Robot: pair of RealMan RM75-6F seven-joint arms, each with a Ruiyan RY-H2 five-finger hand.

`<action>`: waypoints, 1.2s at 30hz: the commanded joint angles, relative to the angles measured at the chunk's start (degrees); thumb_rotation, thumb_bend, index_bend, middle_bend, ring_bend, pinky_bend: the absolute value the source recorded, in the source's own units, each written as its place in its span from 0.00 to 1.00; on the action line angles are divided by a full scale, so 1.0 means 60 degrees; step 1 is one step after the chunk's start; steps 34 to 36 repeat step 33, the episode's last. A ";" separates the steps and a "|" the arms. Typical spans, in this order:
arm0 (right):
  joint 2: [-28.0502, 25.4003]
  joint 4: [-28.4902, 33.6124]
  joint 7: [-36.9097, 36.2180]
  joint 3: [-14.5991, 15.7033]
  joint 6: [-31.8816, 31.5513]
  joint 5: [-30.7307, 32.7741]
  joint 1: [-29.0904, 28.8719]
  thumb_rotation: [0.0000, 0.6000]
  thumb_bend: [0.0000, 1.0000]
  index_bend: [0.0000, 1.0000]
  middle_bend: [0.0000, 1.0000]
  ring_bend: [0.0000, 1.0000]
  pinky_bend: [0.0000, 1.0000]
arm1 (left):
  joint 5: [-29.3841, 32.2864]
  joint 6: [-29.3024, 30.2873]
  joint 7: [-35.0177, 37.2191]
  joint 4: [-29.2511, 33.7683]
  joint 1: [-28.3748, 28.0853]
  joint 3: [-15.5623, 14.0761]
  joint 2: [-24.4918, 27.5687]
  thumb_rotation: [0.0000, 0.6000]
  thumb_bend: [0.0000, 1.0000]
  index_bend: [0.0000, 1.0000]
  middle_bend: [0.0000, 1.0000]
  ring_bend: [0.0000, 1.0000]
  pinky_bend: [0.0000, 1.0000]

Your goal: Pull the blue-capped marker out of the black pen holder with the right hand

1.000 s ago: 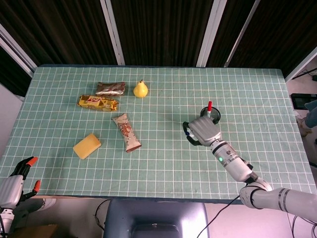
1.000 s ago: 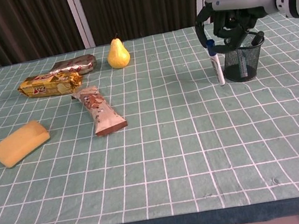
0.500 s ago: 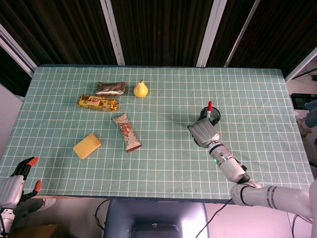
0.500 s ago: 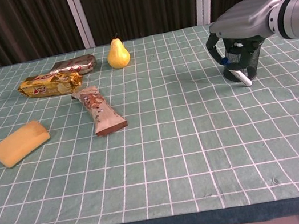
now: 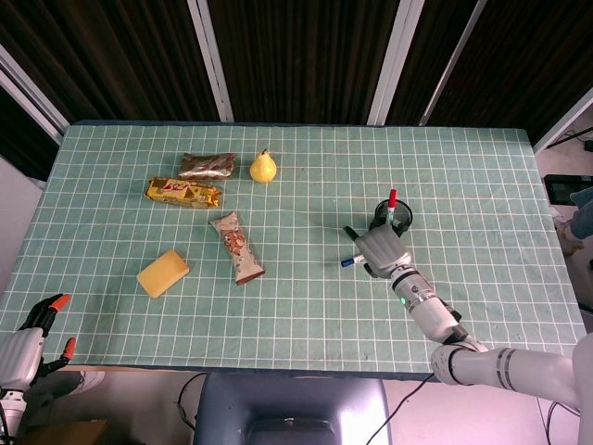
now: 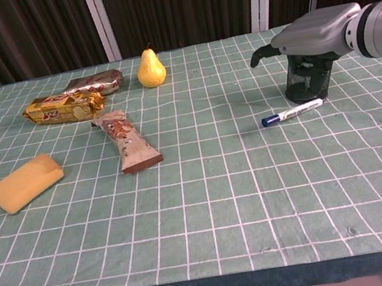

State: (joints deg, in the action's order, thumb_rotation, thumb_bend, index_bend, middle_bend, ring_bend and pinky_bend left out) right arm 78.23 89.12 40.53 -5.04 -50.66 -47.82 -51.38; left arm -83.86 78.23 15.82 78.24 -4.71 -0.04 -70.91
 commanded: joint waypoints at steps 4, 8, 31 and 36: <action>-0.0161 0.0064 -0.0597 -0.0110 -0.0349 -0.0232 0.0244 1.00 0.32 0.00 1.00 1.00 1.00 | -0.0005 -0.0003 -0.0034 0.0016 -0.0001 -0.0004 0.0010 1.00 0.46 0.12 0.05 0.05 0.33; -0.0310 0.0241 -0.2137 -0.0510 -0.1803 -0.1465 0.1020 1.00 0.29 0.17 0.96 0.92 0.93 | -0.0008 0.0033 -0.0098 0.0035 0.0009 0.0003 0.0019 1.00 0.46 0.12 0.06 0.05 0.33; -0.2750 0.2603 -0.4157 0.0847 -0.5518 -0.3748 0.5384 1.00 0.29 0.10 0.13 0.04 0.21 | 0.0091 0.0101 -0.0761 0.0527 0.0018 0.0070 0.0145 1.00 0.46 0.12 0.06 0.05 0.33; -0.2788 0.2675 -0.4239 0.0787 -0.5451 -0.3690 0.5473 1.00 0.29 0.10 0.13 0.04 0.21 | 0.0107 0.0100 -0.0800 0.0543 0.0016 0.0079 0.0152 1.00 0.46 0.12 0.06 0.05 0.33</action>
